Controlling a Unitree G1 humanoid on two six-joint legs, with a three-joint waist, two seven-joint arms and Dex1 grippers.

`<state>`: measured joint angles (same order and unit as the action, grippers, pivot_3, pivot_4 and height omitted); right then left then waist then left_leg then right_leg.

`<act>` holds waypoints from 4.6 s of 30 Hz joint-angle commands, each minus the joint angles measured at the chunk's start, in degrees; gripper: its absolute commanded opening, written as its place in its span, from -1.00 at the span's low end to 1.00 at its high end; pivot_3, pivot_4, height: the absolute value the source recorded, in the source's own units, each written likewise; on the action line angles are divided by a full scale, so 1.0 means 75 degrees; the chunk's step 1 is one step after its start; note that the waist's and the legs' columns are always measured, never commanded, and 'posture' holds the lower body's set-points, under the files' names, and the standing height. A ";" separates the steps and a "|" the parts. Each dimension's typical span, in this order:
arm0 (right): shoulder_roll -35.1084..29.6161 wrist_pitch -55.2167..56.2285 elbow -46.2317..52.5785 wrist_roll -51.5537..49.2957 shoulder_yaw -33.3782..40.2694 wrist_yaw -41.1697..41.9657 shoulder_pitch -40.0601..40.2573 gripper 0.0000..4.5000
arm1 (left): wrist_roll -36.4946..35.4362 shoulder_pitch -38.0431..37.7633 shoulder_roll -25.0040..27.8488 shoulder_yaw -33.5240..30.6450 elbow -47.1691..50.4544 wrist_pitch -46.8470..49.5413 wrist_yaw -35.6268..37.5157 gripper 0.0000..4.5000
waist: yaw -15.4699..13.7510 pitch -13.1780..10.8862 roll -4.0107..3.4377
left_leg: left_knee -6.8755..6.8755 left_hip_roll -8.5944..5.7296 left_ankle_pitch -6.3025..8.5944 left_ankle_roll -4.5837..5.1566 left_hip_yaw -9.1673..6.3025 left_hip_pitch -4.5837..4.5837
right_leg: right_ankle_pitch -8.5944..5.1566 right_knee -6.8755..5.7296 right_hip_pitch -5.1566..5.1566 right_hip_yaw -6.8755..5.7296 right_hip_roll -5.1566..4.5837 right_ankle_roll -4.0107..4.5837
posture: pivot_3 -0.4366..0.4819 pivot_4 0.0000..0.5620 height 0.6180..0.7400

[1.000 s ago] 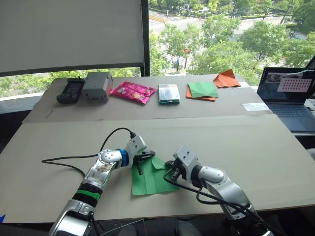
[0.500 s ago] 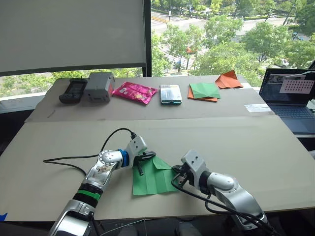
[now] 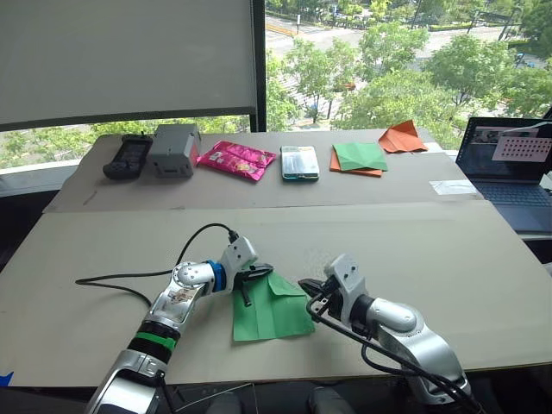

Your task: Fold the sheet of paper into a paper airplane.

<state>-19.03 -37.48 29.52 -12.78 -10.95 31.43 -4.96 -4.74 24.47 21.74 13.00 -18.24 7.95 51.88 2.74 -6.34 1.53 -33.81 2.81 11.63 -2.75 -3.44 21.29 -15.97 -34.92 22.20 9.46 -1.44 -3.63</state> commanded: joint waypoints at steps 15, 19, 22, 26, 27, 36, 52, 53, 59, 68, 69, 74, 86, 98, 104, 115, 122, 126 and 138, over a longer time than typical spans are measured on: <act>0.0245 0.0614 -0.1904 0.0827 -0.1531 0.0029 -0.0793 -0.98 | 0.0013 -0.0326 0.0218 -0.0239 0.0519 0.0310 -0.0242 -1.00 | 0.0087 -0.0015 -0.0003 | 0.0010 0.0001 -0.0001 0.0002 0.0001 -0.0002 | 0.0001 -0.0004 0.0000 0.0002 0.0002 0.0000 | -0.05 -0.47 1.00; 0.0300 0.0739 -0.2058 0.0926 -0.1759 0.0124 -0.0843 -0.98 | 0.0036 -0.0395 0.0261 -0.0259 0.0565 0.0322 -0.0288 -1.00 | 0.0148 -0.0014 -0.0003 | 0.0007 0.0001 -0.0001 0.0002 0.0000 -0.0005 | 0.0001 -0.0002 -0.0006 0.0002 0.0001 0.0000 | -0.05 -0.47 1.00; 0.0350 0.0535 -0.2317 0.1108 -0.1836 0.0033 -0.0929 -0.98 | 0.0045 -0.0414 0.0270 -0.0289 0.0583 0.0329 -0.0336 -1.00 | 0.0166 -0.0013 -0.0005 | 0.0008 0.0001 -0.0001 0.0002 -0.0001 -0.0011 | 0.0001 -0.0005 -0.0007 0.0002 0.0002 0.0000 | -0.05 -0.47 1.00; 0.0371 0.0232 -0.2605 0.1144 -0.1772 -0.0047 -0.1006 -0.98 | -0.0220 -0.0514 0.0337 -0.0603 0.0983 0.0673 -0.0428 -1.00 | 0.0169 -0.0011 -0.0007 | 0.0008 0.0001 -0.0001 0.0002 -0.0001 -0.0014 | 0.0001 -0.0006 -0.0008 0.0002 0.0002 0.0000 | -0.05 -0.47 1.00; 0.0378 0.0202 -0.2612 0.1125 -0.1764 -0.0048 -0.1010 -0.98 | -0.0325 -0.0549 0.0365 -0.0725 0.1126 0.0825 -0.0447 -1.00 | 0.0170 -0.0011 -0.0008 | 0.0009 0.0001 -0.0001 0.0002 -0.0001 -0.0014 | 0.0001 -0.0006 -0.0007 0.0002 0.0002 0.0000 | -0.05 -0.47 1.00; 0.0455 0.0094 -0.2630 0.1125 -0.1860 -0.0013 -0.1085 -1.00 | -0.2546 -0.1190 0.1041 -0.2838 0.2493 0.3442 -0.0530 0.12 | 0.0192 -0.0014 -0.0019 | 0.0012 0.0005 0.0000 0.0001 -0.0004 -0.0017 | 0.0001 -0.0007 -0.0006 0.0000 0.0001 0.0001 | -0.05 -0.47 1.00; 0.0562 0.0175 -0.2699 0.1194 -0.1907 -0.0136 -0.1159 -1.00 | -0.3625 -0.2161 0.0249 -0.3044 0.3135 0.4824 -0.1522 0.57 | 0.0184 -0.0031 0.0002 | 0.0021 0.0004 0.0001 -0.0003 -0.0010 -0.0021 | 0.0000 -0.0004 0.0000 -0.0002 0.0002 0.0003 | -0.05 -0.47 1.00; 0.0560 0.0175 -0.2700 0.1196 -0.1903 -0.0139 -0.1161 -1.00 | -0.3597 -0.2202 0.0253 -0.3010 0.3173 0.4802 -0.1544 0.57 | 0.0184 -0.0030 0.0001 | 0.0021 0.0004 0.0002 -0.0005 -0.0010 -0.0021 | 0.0000 -0.0003 -0.0001 -0.0002 0.0002 0.0003 | -0.05 -0.47 1.00; 0.0541 0.0176 -0.2681 0.1171 -0.1864 -0.0149 -0.1148 -1.00 | -0.3558 -0.2277 0.0353 -0.2819 0.3410 0.4743 -0.1545 0.46 | 0.0175 -0.0028 -0.0004 | 0.0018 0.0003 0.0028 -0.0047 -0.0009 -0.0022 | 0.0000 0.0001 -0.0001 -0.0002 0.0001 0.0004 | -0.05 -0.47 1.00; 0.0574 0.0193 -0.2693 0.1159 -0.1840 -0.0179 -0.1149 -1.00 | -0.3577 -0.2262 0.0443 -0.2664 0.3434 0.4694 -0.1544 -0.83 | 0.0176 -0.0031 -0.0005 | 0.0019 0.0003 0.0029 -0.0048 -0.0010 -0.0021 | -0.0001 0.0003 0.0002 -0.0002 0.0001 0.0004 | -0.05 -0.47 1.00; 0.0574 0.0196 -0.2696 0.1164 -0.1842 -0.0184 -0.1149 -1.00 | -0.3618 -0.2228 0.0433 -0.2690 0.3448 0.4711 -0.1555 -0.99 | 0.0177 -0.0031 -0.0005 | 0.0019 0.0003 0.0029 -0.0048 -0.0009 -0.0020 | -0.0001 0.0003 0.0002 -0.0002 0.0001 0.0004 | -0.05 -0.47 1.00; 0.0586 0.0188 -0.2695 0.1154 -0.1833 -0.0197 -0.1134 -1.00 | -0.3486 -0.2179 0.0556 -0.2526 0.3632 0.4554 -0.1498 -0.99 | 0.0179 -0.0033 -0.0005 | 0.0019 0.0003 0.0030 -0.0051 -0.0010 -0.0020 | -0.0001 0.0003 0.0004 -0.0002 0.0001 0.0005 | -0.05 -0.47 1.00; 0.0647 0.0056 -0.2598 0.1020 -0.1650 -0.0270 -0.1086 -1.00 | -0.1169 -0.2787 0.1814 -0.0659 0.4490 0.1670 -0.0774 -0.99 | 0.0165 -0.0052 -0.0029 | 0.0030 0.0003 0.0034 -0.0056 -0.0002 -0.0019 | -0.0004 0.0019 0.0008 0.0006 -0.0006 0.0010 | -0.05 -0.47 1.00; 0.0578 -0.0044 -0.2271 0.0999 -0.1608 -0.0277 -0.0988 -1.00 | -0.0256 -0.2613 0.1807 0.0049 0.3817 0.0910 -0.0559 -0.99 | 0.0157 -0.0058 -0.0033 | 0.0035 0.0003 0.0033 -0.0056 0.0001 -0.0016 | -0.0005 0.0035 0.0007 0.0005 -0.0010 0.0011 | -0.05 -0.47 1.00; 0.0605 -0.0063 -0.2185 0.1024 -0.1627 -0.0317 -0.0948 -1.00 | -0.0711 -0.2465 0.1530 -0.0318 0.3792 0.1375 -0.0584 -0.75 | 0.0151 -0.0059 -0.0031 | 0.0041 0.0003 0.0031 -0.0052 0.0002 -0.0016 | -0.0004 0.0037 0.0007 0.0005 -0.0010 0.0011 | -0.05 -0.47 1.00; 0.0917 0.0404 -0.2097 0.0814 -0.1426 -0.0329 -0.1074 -1.00 | -0.1452 -0.2230 0.1431 -0.0600 0.3822 0.2282 -0.0304 0.87 | 0.0177 -0.0071 -0.0021 | 0.0045 0.0003 0.0027 -0.0045 0.0002 -0.0017 | -0.0004 0.0037 0.0009 0.0005 -0.0008 0.0010 | -0.05 -0.47 1.00; 0.1208 0.0556 -0.2426 0.0905 -0.1510 -0.0158 -0.1528 -1.00 | -0.1704 -0.2322 0.1429 -0.0642 0.3812 0.2506 -0.0170 1.00 | 0.0187 -0.0095 -0.0028 | 0.0058 0.0003 0.0023 -0.0039 0.0002 -0.0017 | -0.0003 0.0037 0.0012 0.0005 -0.0007 0.0010 | -0.05 -0.47 1.00; 0.1259 0.0568 -0.2651 0.0955 -0.1452 -0.0202 -0.1714 -1.00 | -0.1757 -0.2342 0.1460 -0.0626 0.3807 0.2500 -0.0059 0.74 | 0.0175 -0.0096 -0.0028 | 0.0061 0.0003 0.0004 -0.0008 0.0002 -0.0017 | -0.0003 0.0037 0.0010 0.0005 -0.0007 0.0009 | -0.05 -0.47 1.00; 0.1189 0.0545 -0.2653 0.0974 -0.1381 -0.0287 -0.1560 -1.00 | -0.1702 -0.2172 0.1475 -0.0750 0.3777 0.2314 -0.0111 -0.57 | 0.0176 -0.0103 -0.0027 | 0.0067 0.0003 0.0001 -0.0002 0.0002 -0.0017 | -0.0003 0.0036 0.0011 0.0005 -0.0007 0.0010 | -0.05 -0.47 1.00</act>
<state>-10.30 -34.88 8.37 -5.48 -21.77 29.61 -16.85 -17.83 7.17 32.37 8.05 9.45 26.35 51.03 4.06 -7.11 1.33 -33.30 2.84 11.63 -2.77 -3.43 21.17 -15.99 -34.64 22.28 9.50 -1.50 -3.56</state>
